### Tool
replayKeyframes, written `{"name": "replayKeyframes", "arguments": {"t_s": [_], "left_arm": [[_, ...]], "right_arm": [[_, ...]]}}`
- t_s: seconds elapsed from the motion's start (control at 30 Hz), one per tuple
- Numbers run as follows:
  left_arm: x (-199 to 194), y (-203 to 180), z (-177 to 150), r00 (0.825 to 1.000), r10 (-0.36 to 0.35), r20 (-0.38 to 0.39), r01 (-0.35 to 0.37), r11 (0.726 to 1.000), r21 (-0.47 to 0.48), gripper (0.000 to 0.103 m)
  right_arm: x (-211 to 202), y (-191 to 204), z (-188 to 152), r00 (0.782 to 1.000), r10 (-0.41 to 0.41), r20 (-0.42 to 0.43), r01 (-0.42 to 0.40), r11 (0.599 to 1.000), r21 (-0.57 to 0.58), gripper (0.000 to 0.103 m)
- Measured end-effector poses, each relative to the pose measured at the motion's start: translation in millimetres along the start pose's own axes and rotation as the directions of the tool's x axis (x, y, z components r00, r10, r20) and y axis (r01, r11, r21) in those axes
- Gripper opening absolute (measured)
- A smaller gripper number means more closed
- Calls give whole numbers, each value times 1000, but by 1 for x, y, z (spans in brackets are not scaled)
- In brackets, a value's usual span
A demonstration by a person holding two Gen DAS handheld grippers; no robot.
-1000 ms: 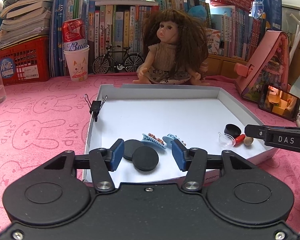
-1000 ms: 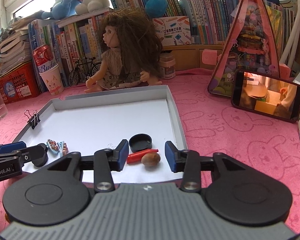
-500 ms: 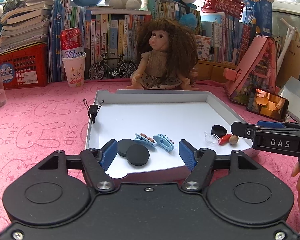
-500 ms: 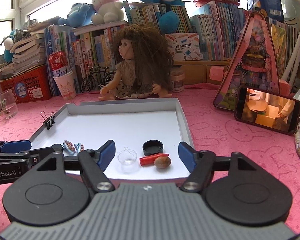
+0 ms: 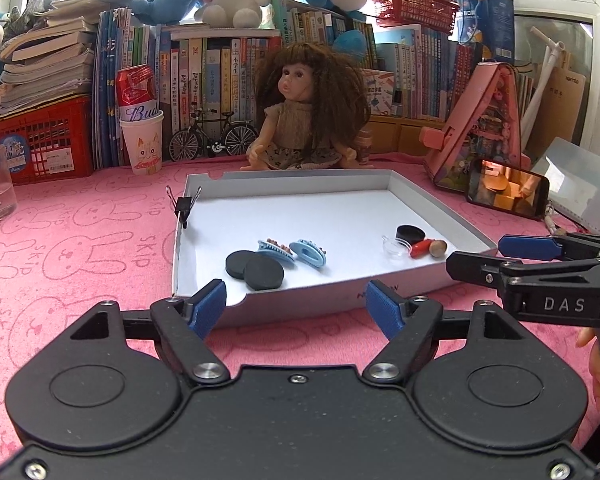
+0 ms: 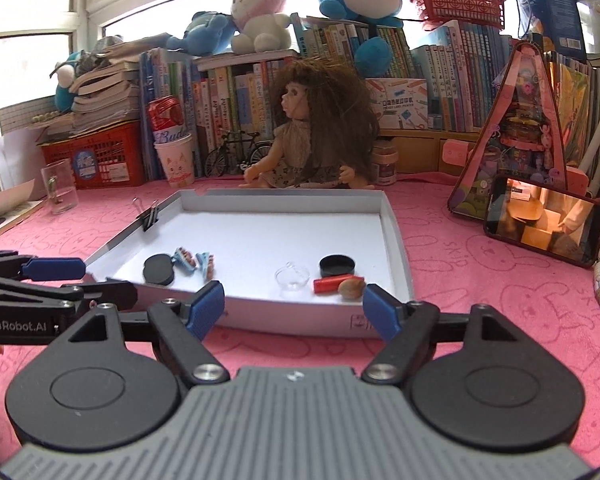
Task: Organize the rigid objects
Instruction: 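Withdraw both tools from the tray toward the remaining objects on the cloth, then move left tool around a second brown acorn while right tool moves to the red marker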
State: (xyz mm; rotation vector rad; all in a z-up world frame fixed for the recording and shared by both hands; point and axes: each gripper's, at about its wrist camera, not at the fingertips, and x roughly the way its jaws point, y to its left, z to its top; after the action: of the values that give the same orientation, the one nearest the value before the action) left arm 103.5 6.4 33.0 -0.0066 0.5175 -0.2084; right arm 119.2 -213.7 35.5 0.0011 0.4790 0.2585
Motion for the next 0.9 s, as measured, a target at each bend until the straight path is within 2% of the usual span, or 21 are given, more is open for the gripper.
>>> {"name": "replayKeyframes", "arguments": {"t_s": [0.13, 0.23, 0.3, 0.4, 0.47, 0.57, 0.63, 0.67, 0.73, 0.77, 0.83, 0.9], "left_arm": [[-9, 0, -9, 1000, 2, -6, -2, 1000, 11, 75], [-16, 3, -17, 1000, 2, -5, -2, 1000, -1, 75], [-20, 5, -21, 1000, -6, -8, 5, 1000, -8, 74], [-23, 7, -28, 1000, -16, -19, 15, 1000, -14, 71], [-23, 8, -31, 1000, -12, -27, 11, 1000, -16, 69], [-22, 9, -34, 999, -16, -38, 15, 1000, -28, 63], [-22, 9, -35, 999, -22, -42, 20, 999, -32, 58], [-22, 9, -35, 999, -23, -44, 21, 999, -34, 54], [-21, 9, -36, 999, -22, -50, 21, 999, -39, 46], [-21, 9, -36, 998, -23, -53, 21, 999, -42, 42], [-21, 10, -37, 998, -26, -56, 23, 999, -47, 38], [-20, 9, -38, 998, -25, -58, 22, 999, -47, 34]], "right_arm": [[-17, 6, -12, 998, 59, 5, -59, 998, -25, 86], [-38, 3, -22, 981, 192, 6, -192, 981, -6, 86], [-50, 5, -30, 970, 243, -12, -244, 970, -26, 86], [-64, 13, -42, 959, 277, -56, -281, 956, -89, 86], [-68, 19, -49, 953, 288, -90, -296, 949, -103, 82], [-68, 24, -58, 946, 295, -136, -310, 945, -106, 71], [-67, 27, -64, 940, 301, -161, -321, 940, -113, 55], [-67, 29, -67, 940, 296, -171, -318, 940, -121, 50], [-68, 31, -69, 948, 272, -167, -296, 944, -145, 26], [-68, 31, -69, 950, 262, -168, -287, 947, -148, 20], [-68, 28, -67, 961, 234, -149, -255, 957, -141, 14], [-66, 25, -65, 971, 197, -138, -216, 966, -141, 12]]}}
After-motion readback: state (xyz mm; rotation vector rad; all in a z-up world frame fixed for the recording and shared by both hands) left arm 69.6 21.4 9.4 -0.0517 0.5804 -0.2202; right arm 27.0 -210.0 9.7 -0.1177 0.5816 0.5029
